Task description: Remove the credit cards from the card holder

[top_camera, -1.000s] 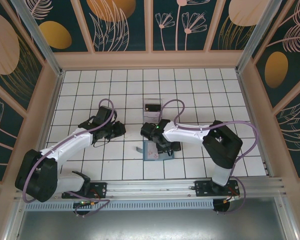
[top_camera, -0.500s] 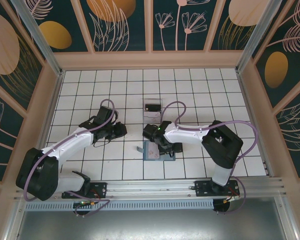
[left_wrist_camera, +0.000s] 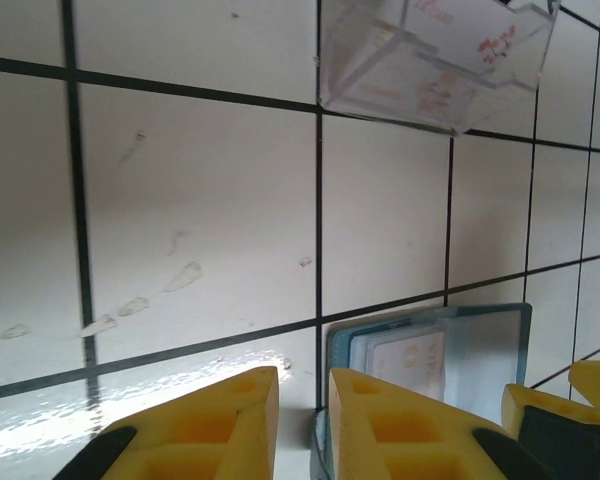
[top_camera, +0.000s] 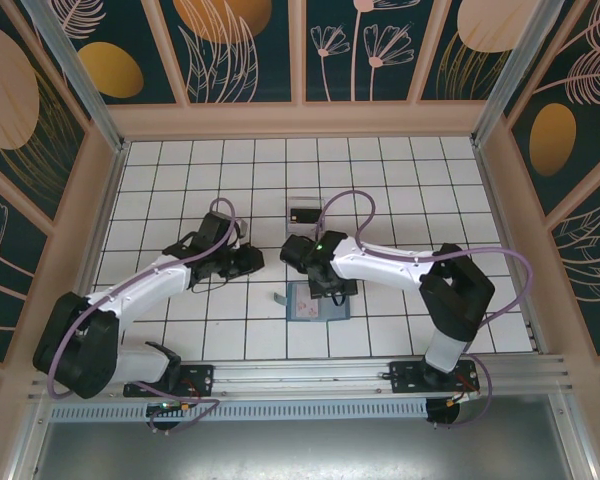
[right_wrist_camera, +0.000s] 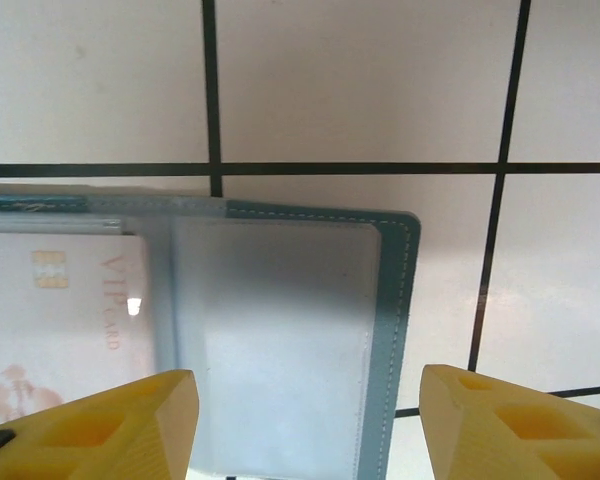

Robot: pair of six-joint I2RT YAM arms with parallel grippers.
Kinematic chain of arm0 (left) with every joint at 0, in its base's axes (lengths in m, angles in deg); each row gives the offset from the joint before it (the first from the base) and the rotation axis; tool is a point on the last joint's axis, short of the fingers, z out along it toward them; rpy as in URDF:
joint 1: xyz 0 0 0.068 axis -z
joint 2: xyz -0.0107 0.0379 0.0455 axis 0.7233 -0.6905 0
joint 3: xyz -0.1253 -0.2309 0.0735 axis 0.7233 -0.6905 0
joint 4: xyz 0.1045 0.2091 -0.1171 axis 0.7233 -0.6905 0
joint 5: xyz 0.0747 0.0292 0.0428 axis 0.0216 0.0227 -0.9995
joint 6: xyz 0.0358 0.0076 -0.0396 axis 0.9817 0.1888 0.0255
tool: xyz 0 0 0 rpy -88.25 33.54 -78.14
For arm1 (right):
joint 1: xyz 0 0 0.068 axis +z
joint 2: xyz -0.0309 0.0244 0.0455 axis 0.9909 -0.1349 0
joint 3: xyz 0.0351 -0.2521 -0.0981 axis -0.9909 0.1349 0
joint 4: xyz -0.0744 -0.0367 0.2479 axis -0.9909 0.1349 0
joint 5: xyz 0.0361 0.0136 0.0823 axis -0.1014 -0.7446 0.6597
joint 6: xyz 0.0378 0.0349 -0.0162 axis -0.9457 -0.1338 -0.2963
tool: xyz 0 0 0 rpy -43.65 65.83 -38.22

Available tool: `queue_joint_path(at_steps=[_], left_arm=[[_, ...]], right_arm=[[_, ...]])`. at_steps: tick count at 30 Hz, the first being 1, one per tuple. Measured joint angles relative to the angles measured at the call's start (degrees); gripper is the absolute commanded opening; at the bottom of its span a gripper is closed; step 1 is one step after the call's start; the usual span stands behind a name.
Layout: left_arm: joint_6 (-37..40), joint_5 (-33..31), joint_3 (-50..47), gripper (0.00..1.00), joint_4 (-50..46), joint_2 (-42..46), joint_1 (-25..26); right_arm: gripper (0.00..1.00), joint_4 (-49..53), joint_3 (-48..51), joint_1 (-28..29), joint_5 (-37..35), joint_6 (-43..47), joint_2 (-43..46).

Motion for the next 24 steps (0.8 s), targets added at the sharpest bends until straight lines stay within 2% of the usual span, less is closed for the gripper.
queue_joint_path(at_steps=[7,17,24], left_arm=[[-2.01,0.44,-0.85,0.16,2.80,-1.95,3.39],[-4.98,1.46,0.02,0.07,5.73,-6.97,11.67],[-5.49,2.95,0.74,0.01,6.51,-10.75,14.71]], right_arm=[[0.52,-6.84,1.46,-0.81,7.34,0.76,1.77],[0.37,-24.02,15.76,-8.15,22.53,0.39,10.69],[0.29,-29.79,19.34,-11.50,27.80,0.00,14.10]])
